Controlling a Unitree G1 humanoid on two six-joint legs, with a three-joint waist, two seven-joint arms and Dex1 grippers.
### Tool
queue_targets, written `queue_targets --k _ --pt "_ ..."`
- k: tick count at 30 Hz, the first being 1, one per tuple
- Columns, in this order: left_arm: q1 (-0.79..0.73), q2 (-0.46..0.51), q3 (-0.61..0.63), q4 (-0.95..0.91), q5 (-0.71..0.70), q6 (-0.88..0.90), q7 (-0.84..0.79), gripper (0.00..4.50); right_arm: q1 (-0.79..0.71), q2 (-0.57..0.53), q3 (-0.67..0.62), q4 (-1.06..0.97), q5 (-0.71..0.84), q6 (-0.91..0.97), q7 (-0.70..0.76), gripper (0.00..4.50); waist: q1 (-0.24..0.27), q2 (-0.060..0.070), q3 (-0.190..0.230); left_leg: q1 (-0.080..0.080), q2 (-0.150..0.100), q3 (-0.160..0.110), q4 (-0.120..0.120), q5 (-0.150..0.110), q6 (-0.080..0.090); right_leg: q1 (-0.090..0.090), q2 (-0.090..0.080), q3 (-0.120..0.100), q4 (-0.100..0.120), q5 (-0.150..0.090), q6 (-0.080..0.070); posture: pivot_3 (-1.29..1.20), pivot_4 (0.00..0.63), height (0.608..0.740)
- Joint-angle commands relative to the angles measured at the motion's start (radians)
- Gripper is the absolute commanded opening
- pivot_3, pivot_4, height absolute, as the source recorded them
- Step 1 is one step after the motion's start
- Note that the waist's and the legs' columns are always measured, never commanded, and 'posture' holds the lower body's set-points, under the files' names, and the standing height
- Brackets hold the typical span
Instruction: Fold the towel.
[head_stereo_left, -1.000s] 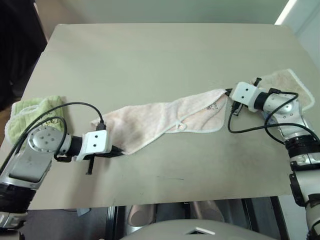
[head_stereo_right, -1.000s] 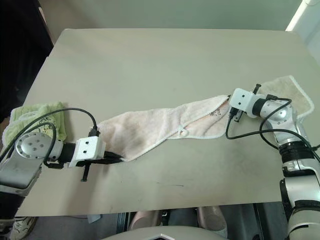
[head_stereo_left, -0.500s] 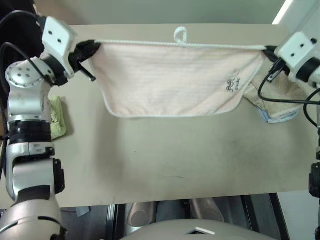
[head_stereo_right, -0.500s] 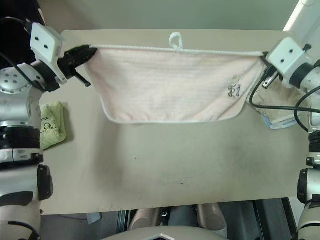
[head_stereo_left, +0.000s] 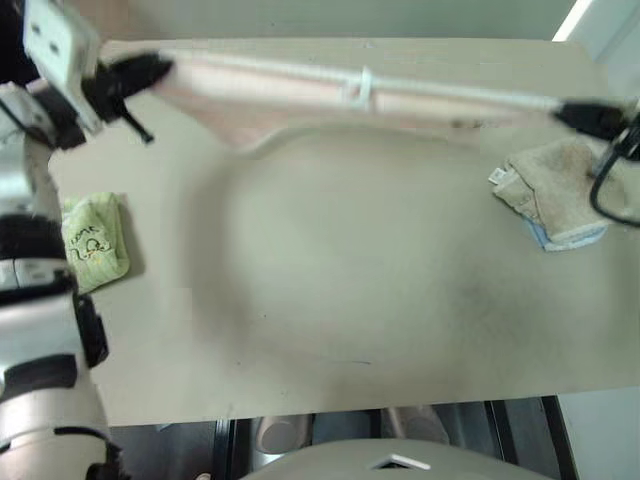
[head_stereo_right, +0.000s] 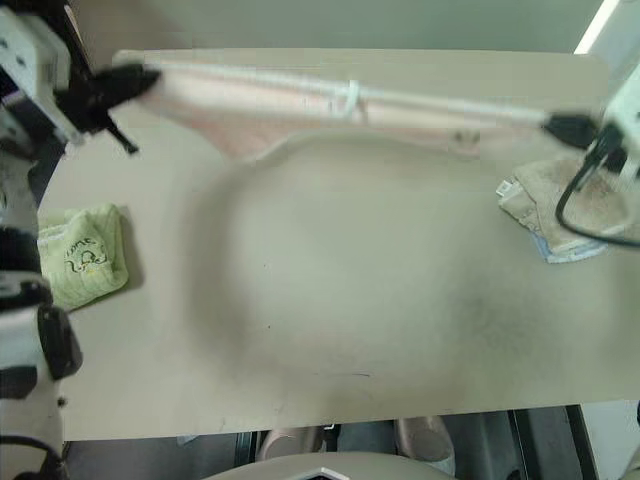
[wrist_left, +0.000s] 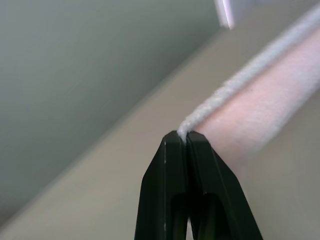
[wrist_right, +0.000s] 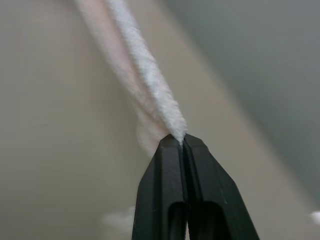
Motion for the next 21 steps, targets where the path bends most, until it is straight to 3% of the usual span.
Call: queue_targets --k 1,5,8,15,21 --pt "0.155 0.068 0.042 -0.155 -0.068 0.115 -0.101 0.00 0.210 -0.037 -0.101 -0.238 0.119 0.137 0.069 0.03 0.002 0.000 0.000 -0.001 0.000 0.000 0.001 -0.001 0.000 -0.001 0.000 0.000 0.000 -0.001 0.000 0.00 0.150 0.740" --pt "0.360 0.131 0.063 -0.288 -0.105 0.162 -0.197 0.00 0.348 -0.047 -0.140 -0.346 0.184 0.229 0.097 0.03 0.002 0.000 0.000 -0.004 0.000 0.000 0.008 -0.003 0.003 -0.001 0.000 0.000 0.001 -0.001 0.001 0.00 0.150 0.740" --pt "0.439 0.162 0.068 -0.331 -0.098 0.187 -0.207 0.00 0.408 -0.053 -0.152 -0.384 0.215 0.265 0.119 0.03 0.004 -0.001 -0.001 0.000 0.000 0.000 0.010 -0.012 0.017 0.005 0.000 0.000 -0.001 0.001 0.001 0.00 0.150 0.740" --pt "0.473 0.188 0.081 -0.390 -0.119 0.243 -0.216 0.00 0.435 -0.082 -0.143 -0.410 0.257 0.312 0.170 0.03 0.005 -0.001 -0.001 0.011 -0.001 0.000 0.014 -0.006 0.019 0.016 0.000 0.001 0.001 0.005 -0.014 0.00 0.150 0.740" --pt "0.501 0.230 0.099 -0.420 -0.134 0.273 -0.259 0.00 0.499 -0.105 -0.181 -0.460 0.295 0.347 0.207 0.03 0.001 -0.001 -0.001 0.011 -0.001 -0.001 0.015 -0.004 0.018 0.016 0.001 0.001 0.002 0.002 -0.006 0.00 0.150 0.740"
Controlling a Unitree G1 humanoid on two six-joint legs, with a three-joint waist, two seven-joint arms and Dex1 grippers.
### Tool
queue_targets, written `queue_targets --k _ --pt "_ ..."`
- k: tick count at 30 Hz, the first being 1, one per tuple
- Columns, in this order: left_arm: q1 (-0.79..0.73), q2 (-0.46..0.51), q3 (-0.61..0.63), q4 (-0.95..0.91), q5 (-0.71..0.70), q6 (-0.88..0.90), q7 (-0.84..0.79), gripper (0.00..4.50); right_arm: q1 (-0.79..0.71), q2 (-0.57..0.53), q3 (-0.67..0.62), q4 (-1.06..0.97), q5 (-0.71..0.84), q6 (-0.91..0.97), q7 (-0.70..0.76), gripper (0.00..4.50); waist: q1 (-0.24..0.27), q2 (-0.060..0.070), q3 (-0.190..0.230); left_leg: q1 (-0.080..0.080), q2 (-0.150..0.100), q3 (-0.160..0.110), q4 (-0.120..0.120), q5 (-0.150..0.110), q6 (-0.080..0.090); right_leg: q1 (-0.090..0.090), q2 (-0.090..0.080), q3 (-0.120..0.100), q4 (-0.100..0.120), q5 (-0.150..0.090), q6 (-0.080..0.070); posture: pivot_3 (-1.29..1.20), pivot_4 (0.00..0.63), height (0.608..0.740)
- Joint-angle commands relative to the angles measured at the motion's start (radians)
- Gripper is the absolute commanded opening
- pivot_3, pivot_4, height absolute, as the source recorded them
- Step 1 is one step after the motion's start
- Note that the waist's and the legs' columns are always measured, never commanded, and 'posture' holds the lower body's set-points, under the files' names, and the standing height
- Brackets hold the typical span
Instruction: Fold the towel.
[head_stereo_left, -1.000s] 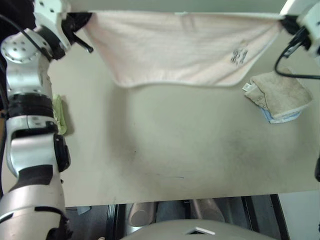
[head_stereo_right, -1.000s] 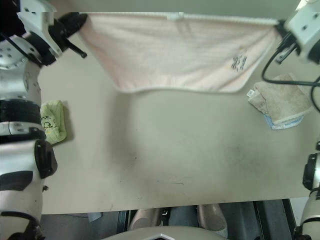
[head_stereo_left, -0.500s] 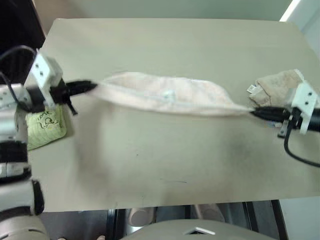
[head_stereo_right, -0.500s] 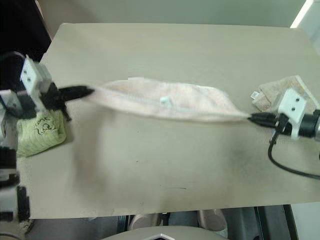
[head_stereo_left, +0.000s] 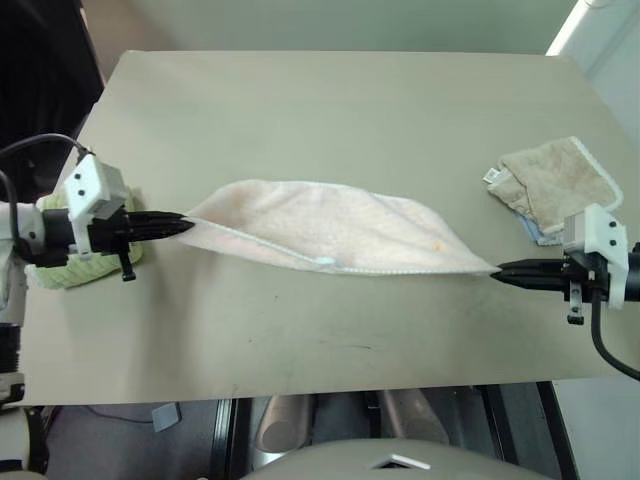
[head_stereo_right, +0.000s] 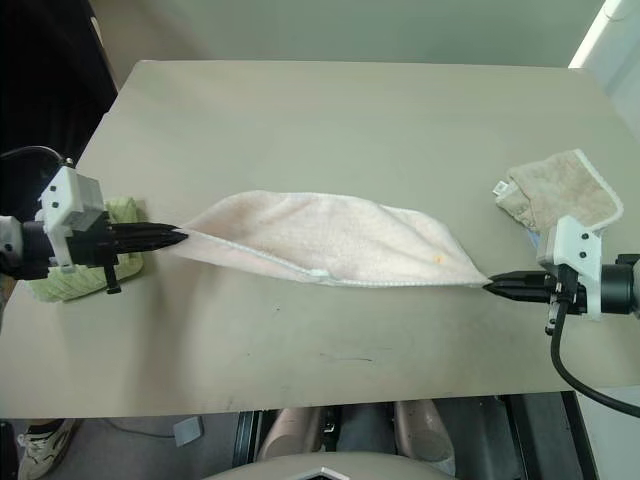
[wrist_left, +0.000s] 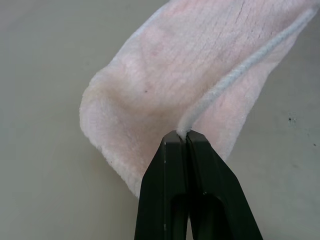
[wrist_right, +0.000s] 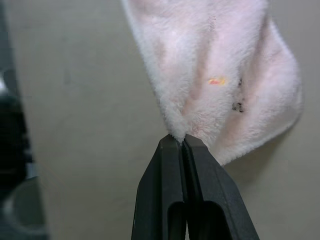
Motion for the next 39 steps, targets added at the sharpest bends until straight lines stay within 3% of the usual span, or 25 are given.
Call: queue_targets --k 1,7,15,18,24,28,29,31,38,39 --pt "0.006 0.027 0.040 -0.038 -0.018 0.005 -0.021 0.00 0.000 -0.016 -0.045 -0.037 0.027 0.005 0.010 0.03 0.000 0.000 0.000 0.000 0.000 0.000 0.000 0.000 0.000 0.000 0.000 0.000 0.000 0.000 0.000 0.00 0.150 0.740" --pt "-0.120 -0.029 -0.019 0.044 0.071 -0.037 0.078 0.00 -0.143 0.045 0.052 0.060 -0.060 -0.041 -0.111 0.03 0.002 0.000 0.000 -0.002 0.000 0.000 0.000 -0.002 -0.002 -0.003 0.000 0.001 -0.001 0.004 -0.007 0.00 0.150 0.740" --pt "-0.445 -0.178 -0.191 0.448 0.366 -0.292 0.351 0.00 -0.377 0.115 0.254 0.299 -0.252 -0.140 -0.198 0.03 0.007 0.000 0.000 -0.002 0.000 0.000 0.001 0.001 0.001 -0.002 0.000 0.000 0.000 0.010 -0.004 0.00 0.150 0.740" --pt "-0.524 -0.211 -0.249 0.585 0.451 -0.397 0.413 0.00 -0.416 0.128 0.295 0.373 -0.303 -0.186 -0.201 0.03 0.006 0.000 0.000 -0.003 0.000 0.000 0.001 0.001 0.001 -0.003 0.000 0.000 -0.002 0.016 0.005 0.00 0.150 0.740" --pt "-0.604 -0.276 -0.323 0.759 0.539 -0.507 0.456 0.00 -0.472 0.173 0.348 0.483 -0.389 -0.255 -0.242 0.03 0.006 0.000 0.000 -0.003 -0.001 0.000 -0.001 0.000 0.000 -0.003 -0.001 0.000 -0.004 0.015 0.006 0.00 0.150 0.740" --pt "-0.602 -0.289 -0.338 0.811 0.557 -0.536 0.446 0.98 -0.501 0.204 0.357 0.537 -0.434 -0.271 -0.290 0.00 0.005 0.000 0.000 -0.003 -0.001 0.000 -0.002 0.000 0.000 -0.004 -0.001 0.000 -0.004 0.015 0.007 0.00 0.150 0.740" --pt "-0.601 -0.292 -0.337 0.821 0.559 -0.540 0.446 1.30 -0.503 0.208 0.355 0.541 -0.439 -0.274 -0.296 0.21 0.005 0.000 0.000 -0.003 -0.001 0.000 -0.002 0.000 0.000 -0.004 -0.001 0.000 -0.004 0.015 0.007 0.00 0.150 0.740" --pt "-0.601 -0.296 -0.331 0.837 0.561 -0.542 0.448 2.03 -0.500 0.212 0.350 0.540 -0.438 -0.272 -0.298 0.68 0.006 0.000 0.000 -0.003 -0.001 0.000 -0.003 0.000 0.000 -0.004 -0.001 0.000 -0.004 0.015 0.007 0.00 0.150 0.740" --pt "-0.598 -0.284 -0.301 0.865 0.562 -0.549 0.521 4.49 -0.460 0.192 0.301 0.478 -0.422 -0.283 -0.298 3.08 0.009 0.000 0.000 -0.003 -0.001 0.000 -0.002 0.001 0.000 -0.003 -0.001 0.000 -0.005 0.015 0.007 0.00 0.150 0.740" --pt "-0.598 -0.279 -0.303 0.869 0.575 -0.558 0.556 4.50 -0.450 0.187 0.290 0.462 -0.417 -0.281 -0.295 3.40 0.009 0.000 0.000 -0.003 -0.001 0.000 -0.002 0.001 0.001 -0.003 -0.001 0.000 -0.005 0.015 0.007 0.00 0.150 0.740"
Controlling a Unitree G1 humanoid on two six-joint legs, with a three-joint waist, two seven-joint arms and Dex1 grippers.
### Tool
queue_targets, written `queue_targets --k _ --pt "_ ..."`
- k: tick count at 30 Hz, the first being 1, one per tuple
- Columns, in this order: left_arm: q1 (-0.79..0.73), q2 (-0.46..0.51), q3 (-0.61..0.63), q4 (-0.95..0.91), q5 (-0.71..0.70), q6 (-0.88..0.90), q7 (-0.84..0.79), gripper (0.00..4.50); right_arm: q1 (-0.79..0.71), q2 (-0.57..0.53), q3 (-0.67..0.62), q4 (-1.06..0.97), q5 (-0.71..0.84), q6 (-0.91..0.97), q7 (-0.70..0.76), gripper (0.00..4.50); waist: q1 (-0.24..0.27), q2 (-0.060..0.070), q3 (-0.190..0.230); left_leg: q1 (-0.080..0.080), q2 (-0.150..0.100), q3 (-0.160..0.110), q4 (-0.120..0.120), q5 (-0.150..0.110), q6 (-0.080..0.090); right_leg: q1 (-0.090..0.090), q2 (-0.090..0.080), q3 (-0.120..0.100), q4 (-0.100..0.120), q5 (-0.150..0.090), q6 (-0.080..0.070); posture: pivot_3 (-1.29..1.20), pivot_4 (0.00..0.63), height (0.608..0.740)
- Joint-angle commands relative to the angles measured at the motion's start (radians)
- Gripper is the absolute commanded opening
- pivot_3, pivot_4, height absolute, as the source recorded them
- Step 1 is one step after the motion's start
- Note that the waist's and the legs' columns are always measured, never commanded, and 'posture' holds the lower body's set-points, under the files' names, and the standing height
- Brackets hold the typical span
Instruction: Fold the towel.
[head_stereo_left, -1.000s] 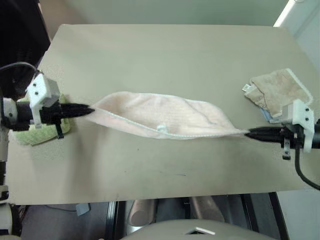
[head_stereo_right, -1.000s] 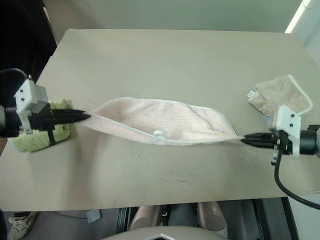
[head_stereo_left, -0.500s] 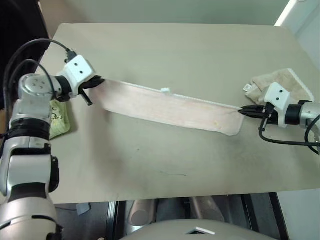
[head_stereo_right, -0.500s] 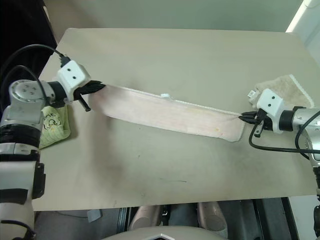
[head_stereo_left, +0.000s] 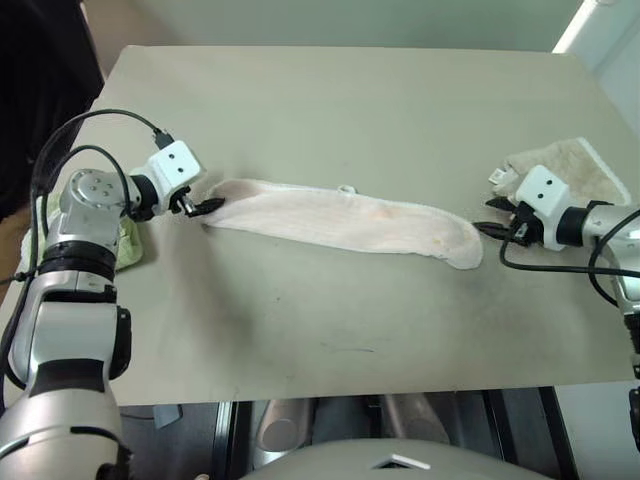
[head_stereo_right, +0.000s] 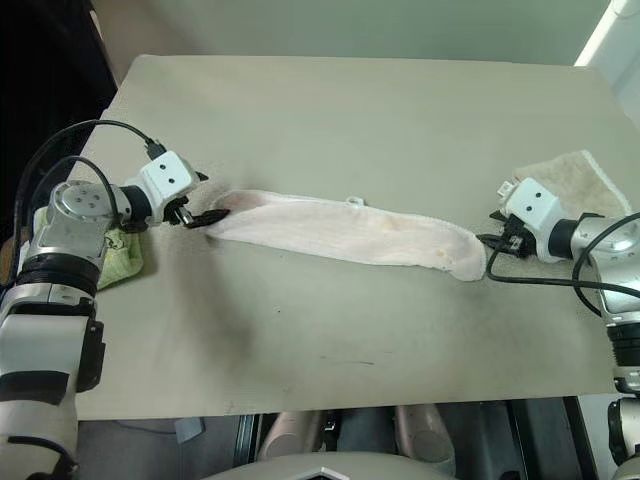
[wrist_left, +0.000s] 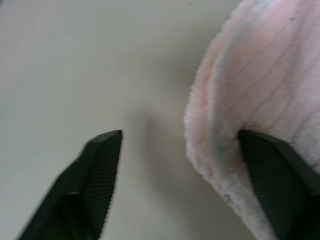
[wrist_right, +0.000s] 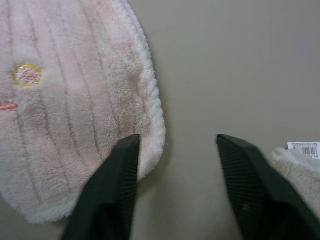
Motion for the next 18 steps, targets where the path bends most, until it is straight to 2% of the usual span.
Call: queue_targets --k 1,2,6,10,12,14,18 --pt "-0.015 0.027 0.023 0.010 0.019 -0.035 0.100 4.50 0.019 -0.033 -0.075 -0.072 0.024 -0.011 0.001 3.74 0.000 0.000 0.000 0.000 0.000 0.000 0.000 0.000 0.000 0.000 0.000 0.000 0.000 0.000 0.000 0.00 0.150 0.740" --pt "-0.017 0.031 0.027 0.013 0.023 -0.046 0.132 4.50 0.032 -0.041 -0.103 -0.088 0.039 0.001 0.002 4.09 0.000 0.000 0.000 0.000 0.000 0.000 0.000 0.000 0.000 0.000 0.000 0.000 0.000 0.000 0.000 0.00 0.150 0.740" --pt "-0.048 0.026 0.079 0.028 -0.022 -0.030 0.210 4.50 0.091 -0.061 -0.223 -0.161 0.126 0.082 0.008 4.09 0.002 0.000 0.000 0.000 0.000 0.000 0.000 0.000 -0.001 0.000 0.000 0.000 0.000 -0.001 0.000 0.00 0.150 0.740" --pt "-0.076 0.008 0.120 0.021 -0.044 -0.010 0.273 4.50 0.186 -0.042 -0.361 -0.287 0.295 0.306 0.001 4.09 0.005 0.000 0.000 0.000 -0.001 0.000 0.000 0.001 -0.001 0.001 0.000 0.000 0.000 -0.003 0.000 0.00 0.150 0.740" --pt "-0.066 -0.009 0.139 -0.015 -0.082 -0.017 0.214 4.50 0.235 0.000 -0.424 -0.354 0.408 0.451 -0.033 4.09 0.006 0.000 0.000 0.001 -0.001 0.000 0.000 0.001 -0.001 0.003 0.000 0.000 0.000 -0.007 -0.003 0.00 0.150 0.740" --pt "-0.058 -0.024 0.157 -0.045 -0.116 -0.004 0.171 4.50 0.249 0.053 -0.474 -0.386 0.500 0.598 -0.103 4.48 0.007 0.000 0.000 0.001 -0.002 0.000 0.000 0.001 -0.001 0.004 0.000 0.000 0.000 -0.010 -0.004 0.00 0.150 0.740" --pt "0.009 -0.058 0.162 -0.165 -0.189 0.045 0.019 4.50 0.298 0.200 -0.573 -0.441 0.676 0.905 -0.269 4.48 0.007 0.000 0.000 0.001 -0.003 0.000 0.001 0.002 -0.001 0.004 0.000 0.001 0.000 -0.009 0.003 0.00 0.150 0.740"
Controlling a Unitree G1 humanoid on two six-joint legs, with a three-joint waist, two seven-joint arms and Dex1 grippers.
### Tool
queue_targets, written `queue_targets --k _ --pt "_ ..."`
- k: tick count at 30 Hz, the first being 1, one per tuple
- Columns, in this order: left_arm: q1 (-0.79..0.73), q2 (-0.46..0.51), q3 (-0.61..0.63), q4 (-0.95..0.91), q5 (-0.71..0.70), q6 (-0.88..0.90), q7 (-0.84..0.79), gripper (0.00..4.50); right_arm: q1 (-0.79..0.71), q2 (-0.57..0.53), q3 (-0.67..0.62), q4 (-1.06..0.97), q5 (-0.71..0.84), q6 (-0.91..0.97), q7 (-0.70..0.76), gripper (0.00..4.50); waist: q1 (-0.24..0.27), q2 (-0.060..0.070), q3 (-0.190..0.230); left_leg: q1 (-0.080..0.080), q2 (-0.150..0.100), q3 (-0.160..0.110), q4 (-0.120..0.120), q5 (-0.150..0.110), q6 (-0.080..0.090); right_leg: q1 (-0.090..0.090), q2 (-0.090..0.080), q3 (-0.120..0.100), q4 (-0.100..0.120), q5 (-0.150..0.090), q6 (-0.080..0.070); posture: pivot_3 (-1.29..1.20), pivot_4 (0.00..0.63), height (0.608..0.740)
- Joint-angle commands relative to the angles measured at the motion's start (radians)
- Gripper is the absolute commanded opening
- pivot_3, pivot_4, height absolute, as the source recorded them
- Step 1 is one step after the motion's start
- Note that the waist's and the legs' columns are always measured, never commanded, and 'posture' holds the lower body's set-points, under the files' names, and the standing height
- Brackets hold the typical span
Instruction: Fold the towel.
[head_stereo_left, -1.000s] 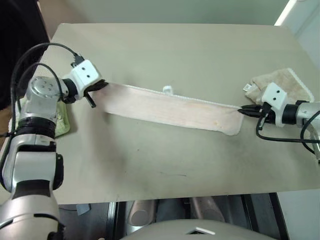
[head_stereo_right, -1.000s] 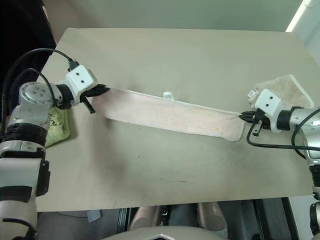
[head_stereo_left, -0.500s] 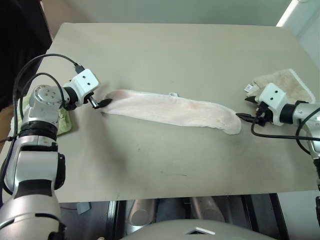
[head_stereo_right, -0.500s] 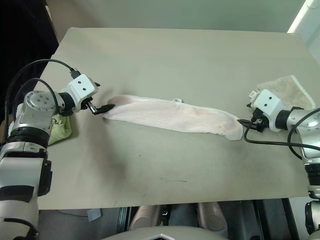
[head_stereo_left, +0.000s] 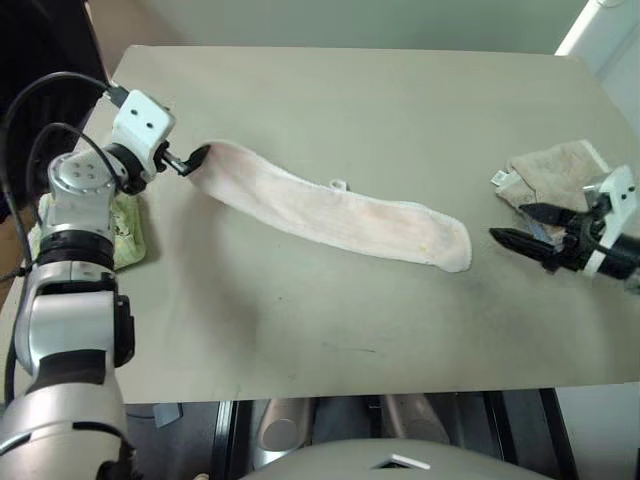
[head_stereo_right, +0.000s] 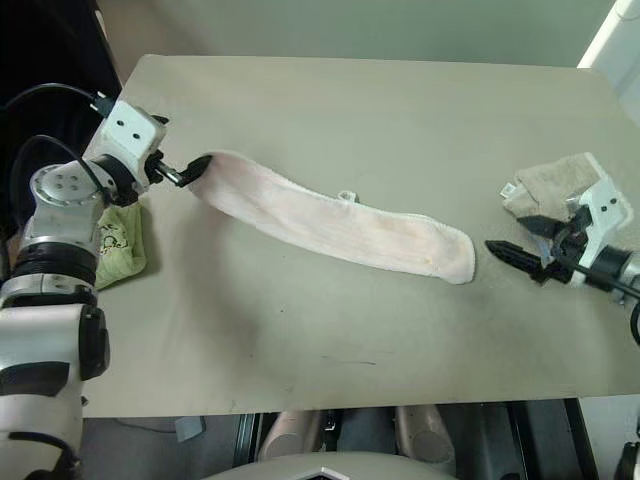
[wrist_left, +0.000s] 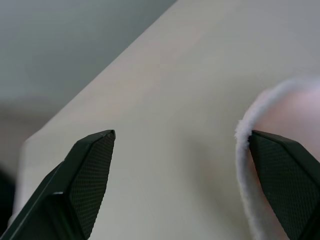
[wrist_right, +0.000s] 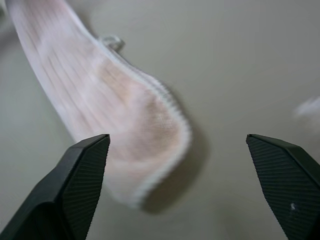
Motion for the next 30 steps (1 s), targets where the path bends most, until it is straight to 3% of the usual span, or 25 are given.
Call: queue_targets --k 1,6,11,15,21,30 --pt "0.056 0.001 0.002 -0.124 -0.043 0.026 -0.104 4.50 0.032 0.097 -0.127 -0.077 0.172 0.239 -0.144 4.48 0.000 0.000 0.000 0.000 0.000 0.000 0.000 0.000 0.000 0.000 0.000 0.000 0.000 0.002 0.004 0.00 0.150 0.740" --pt "0.073 0.009 0.001 -0.146 -0.012 0.037 -0.061 4.50 0.054 0.236 -0.287 -0.124 0.339 0.485 -0.299 4.48 -0.001 0.000 0.000 0.000 0.000 0.000 0.001 -0.001 0.001 0.000 0.000 0.000 0.001 -0.002 0.009 0.00 0.150 0.740" --pt "0.080 0.010 0.004 -0.166 -0.014 0.014 -0.066 4.50 0.060 0.367 -0.372 -0.145 0.440 0.600 -0.437 4.48 -0.001 0.000 0.000 0.000 0.000 -0.001 0.001 -0.001 0.002 0.000 0.000 0.000 0.001 -0.006 0.001 0.00 0.150 0.740" --pt "0.088 0.005 0.005 -0.175 -0.009 0.008 -0.045 4.50 0.056 0.462 -0.367 -0.114 0.520 0.602 -0.603 4.48 -0.002 0.000 0.000 0.000 0.000 -0.001 0.003 -0.001 0.002 0.000 0.000 0.000 0.001 -0.005 0.002 0.00 0.150 0.740" --pt "0.082 -0.002 0.002 -0.171 0.005 -0.008 -0.003 4.50 -0.079 0.643 -0.431 -0.038 0.587 0.583 -0.886 4.48 -0.006 0.000 0.000 0.000 0.000 -0.001 0.004 -0.001 0.002 -0.001 0.000 0.000 0.001 -0.002 0.002 0.00 0.150 0.740" --pt "0.190 -0.008 0.034 -0.392 -0.143 0.092 -0.184 4.50 -0.144 0.717 -0.358 0.043 0.831 0.336 -1.300 4.48 -0.005 0.000 0.000 -0.001 -0.001 -0.002 0.004 -0.002 0.002 -0.002 0.000 0.000 0.001 0.003 0.001 0.00 0.150 0.740"
